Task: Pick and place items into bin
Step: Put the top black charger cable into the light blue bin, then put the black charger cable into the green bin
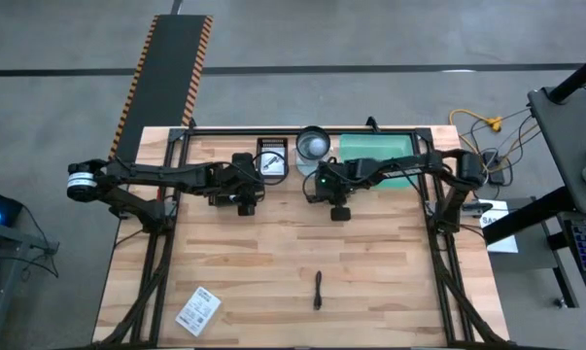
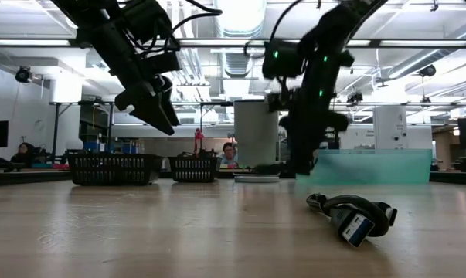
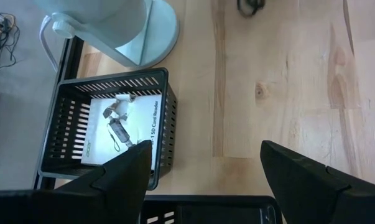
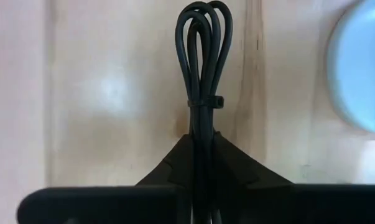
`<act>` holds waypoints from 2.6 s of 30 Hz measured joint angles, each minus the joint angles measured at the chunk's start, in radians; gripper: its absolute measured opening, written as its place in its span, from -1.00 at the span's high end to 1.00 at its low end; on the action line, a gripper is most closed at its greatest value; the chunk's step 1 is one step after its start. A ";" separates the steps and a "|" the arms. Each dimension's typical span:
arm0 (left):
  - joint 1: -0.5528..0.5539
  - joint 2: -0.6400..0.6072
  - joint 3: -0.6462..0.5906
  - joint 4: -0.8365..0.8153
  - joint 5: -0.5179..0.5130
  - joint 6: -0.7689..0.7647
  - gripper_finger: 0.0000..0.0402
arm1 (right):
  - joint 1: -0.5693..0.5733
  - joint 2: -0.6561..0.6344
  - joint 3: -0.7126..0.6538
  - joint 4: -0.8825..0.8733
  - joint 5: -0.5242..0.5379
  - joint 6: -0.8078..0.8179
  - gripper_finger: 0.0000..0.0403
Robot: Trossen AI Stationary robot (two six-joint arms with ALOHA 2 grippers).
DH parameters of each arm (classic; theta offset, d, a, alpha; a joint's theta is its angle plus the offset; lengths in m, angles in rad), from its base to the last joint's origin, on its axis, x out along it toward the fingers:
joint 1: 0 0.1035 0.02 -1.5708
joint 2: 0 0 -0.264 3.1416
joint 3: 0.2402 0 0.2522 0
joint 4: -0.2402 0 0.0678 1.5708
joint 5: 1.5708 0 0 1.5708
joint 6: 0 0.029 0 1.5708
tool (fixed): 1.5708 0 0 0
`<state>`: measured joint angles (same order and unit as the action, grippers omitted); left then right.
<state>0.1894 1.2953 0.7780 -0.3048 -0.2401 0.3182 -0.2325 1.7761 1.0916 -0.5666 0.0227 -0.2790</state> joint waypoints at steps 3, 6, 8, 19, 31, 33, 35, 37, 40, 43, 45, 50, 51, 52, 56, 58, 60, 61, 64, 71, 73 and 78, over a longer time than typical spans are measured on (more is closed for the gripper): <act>0.000 0.000 0.000 -0.001 0.000 0.000 -0.40 | 0.006 -0.060 0.000 -0.030 0.005 -0.009 0.85; 0.000 0.000 0.000 -0.002 0.000 0.000 -0.40 | 0.006 -0.140 -0.007 -0.085 0.055 -0.008 0.85; 0.000 0.000 0.000 0.000 0.000 0.000 -0.40 | 0.006 -0.199 -0.007 -0.162 0.129 0.009 0.85; 0.000 0.000 0.000 -0.005 0.000 0.000 -0.40 | -0.052 -0.433 -0.025 -0.354 0.459 0.154 0.85; 0.000 0.000 0.000 -0.020 -0.001 0.000 -0.40 | -0.196 -0.465 -0.103 -0.395 0.419 0.225 0.51; 0.000 0.000 0.000 -0.019 -0.001 0.000 -0.40 | -0.211 -0.466 -0.104 -0.397 0.420 0.237 0.39; 0.000 0.000 0.000 -0.019 -0.001 -0.001 -0.40 | -0.221 -0.466 -0.104 -0.399 0.417 0.240 0.27; 0.000 0.000 0.000 -0.019 -0.002 -0.018 -0.40 | -0.221 -0.472 -0.104 -0.396 0.380 0.258 0.19; 0.000 0.000 0.000 -0.019 -0.002 -0.024 -0.40 | -0.216 -0.478 -0.105 -0.358 0.183 0.275 0.13; 0.000 0.000 0.000 -0.019 -0.002 -0.024 -0.40 | -0.186 -0.480 -0.117 -0.253 -0.069 0.280 0.13; 0.000 0.000 0.000 -0.019 -0.002 -0.025 -0.40 | -0.136 -0.480 -0.135 -0.161 -0.155 0.255 0.15; 0.000 0.000 0.000 -0.019 -0.002 -0.025 -0.40 | 0.065 -0.467 -0.183 0.032 -0.180 0.139 0.17; 0.000 0.000 0.000 -0.019 -0.002 -0.025 -0.40 | 0.111 -0.460 -0.192 0.067 -0.180 0.109 0.17; 0.000 0.000 0.000 -0.019 -0.002 -0.025 -0.40 | 0.158 -0.449 -0.202 0.102 -0.180 0.075 0.17; 0.000 0.000 0.000 -0.019 -0.002 -0.025 -0.40 | 0.328 -0.389 -0.233 0.211 -0.171 -0.044 0.18; 0.000 0.000 0.000 -0.019 -0.002 -0.026 -0.40 | 0.392 -0.345 -0.235 0.262 -0.097 -0.023 0.18; 0.000 0.000 0.000 -0.019 -0.002 -0.027 -0.40 | 0.431 -0.299 -0.232 0.310 -0.079 0.018 0.18; 0.000 0.000 0.000 -0.019 -0.002 -0.027 -0.40 | 0.443 -0.276 -0.223 0.322 -0.100 0.027 0.18; 0.000 0.000 0.000 -0.019 -0.002 -0.026 -0.40 | 0.469 -0.203 -0.192 0.356 -0.197 0.045 0.18; 0.000 0.000 0.000 -0.018 -0.002 -0.026 -0.40 | 0.483 -0.017 -0.127 0.438 -0.312 0.035 0.18; 0.000 0.000 0.000 -0.019 -0.002 -0.026 -0.40 | 0.484 0.027 -0.099 0.445 -0.320 0.034 0.18; 0.000 0.000 0.000 -0.020 -0.002 -0.026 -0.40 | 0.483 0.115 -0.060 0.441 -0.402 -0.018 0.18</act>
<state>0.1894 1.2956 0.7780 -0.3244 -0.2420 0.2924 0.2506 1.8910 1.0311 -0.1260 -0.3794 -0.2966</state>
